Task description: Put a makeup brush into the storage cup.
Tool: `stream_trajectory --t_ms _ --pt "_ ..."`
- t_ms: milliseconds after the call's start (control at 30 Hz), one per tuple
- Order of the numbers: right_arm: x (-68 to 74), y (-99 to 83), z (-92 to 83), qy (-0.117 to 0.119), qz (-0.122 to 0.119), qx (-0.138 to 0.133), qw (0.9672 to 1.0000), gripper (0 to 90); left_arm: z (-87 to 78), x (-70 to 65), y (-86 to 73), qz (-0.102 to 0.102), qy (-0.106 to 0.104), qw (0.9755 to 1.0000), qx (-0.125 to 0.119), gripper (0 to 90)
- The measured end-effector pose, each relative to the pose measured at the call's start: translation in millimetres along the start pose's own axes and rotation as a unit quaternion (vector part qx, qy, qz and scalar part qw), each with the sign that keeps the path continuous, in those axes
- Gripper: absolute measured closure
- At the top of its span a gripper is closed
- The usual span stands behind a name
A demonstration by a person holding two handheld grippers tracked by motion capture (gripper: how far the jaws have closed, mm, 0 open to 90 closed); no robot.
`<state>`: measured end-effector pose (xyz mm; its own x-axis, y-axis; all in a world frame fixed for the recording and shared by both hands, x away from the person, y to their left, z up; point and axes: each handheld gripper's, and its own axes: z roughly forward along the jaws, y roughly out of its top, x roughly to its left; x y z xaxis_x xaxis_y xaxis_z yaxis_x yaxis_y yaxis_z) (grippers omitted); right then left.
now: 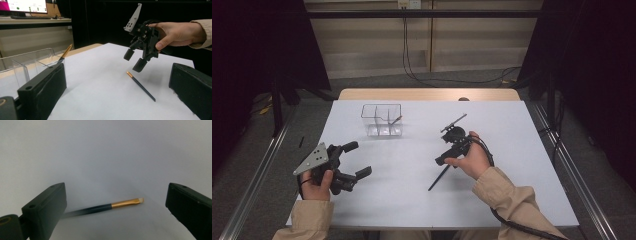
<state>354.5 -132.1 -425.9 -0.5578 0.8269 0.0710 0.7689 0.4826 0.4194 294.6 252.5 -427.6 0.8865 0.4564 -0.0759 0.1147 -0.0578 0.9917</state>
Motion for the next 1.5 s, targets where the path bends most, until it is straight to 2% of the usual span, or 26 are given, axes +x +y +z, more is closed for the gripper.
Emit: stream_trajectory --t_ms 233,533,800,1167,1367,1500 --pt "-3.6 -1.4 2.4 0.005 0.02 0.023 0.9995 3.8 0.4 0.0 0.1 0.001 0.001 1.0 0.001 1.0" --pt "-3.6 -4.0 6.7 0.017 0.054 0.054 0.9969 4.2 -0.1 0.3 0.7 0.002 0.002 1.0 0.0 1.0" --pt "-2.7 -4.9 8.2 0.025 0.057 0.065 0.9959 4.2 0.5 0.0 0.7 0.001 0.001 1.0 0.003 1.0" --pt "1.2 -4.9 16.2 0.031 0.071 0.103 0.9917 7.1 0.8 0.1 0.9 0.0 -0.001 1.0 0.002 1.0" --pt "3.2 -6.6 23.5 0.034 0.077 0.113 0.99 7.3 0.2 0.6 0.7 0.0 -0.001 1.0 0.002 1.0" --pt "4.4 -8.0 29.1 0.037 0.077 0.11 0.9903 8.6 -0.2 1.0 0.8 0.0 0.0 1.0 0.001 1.0"
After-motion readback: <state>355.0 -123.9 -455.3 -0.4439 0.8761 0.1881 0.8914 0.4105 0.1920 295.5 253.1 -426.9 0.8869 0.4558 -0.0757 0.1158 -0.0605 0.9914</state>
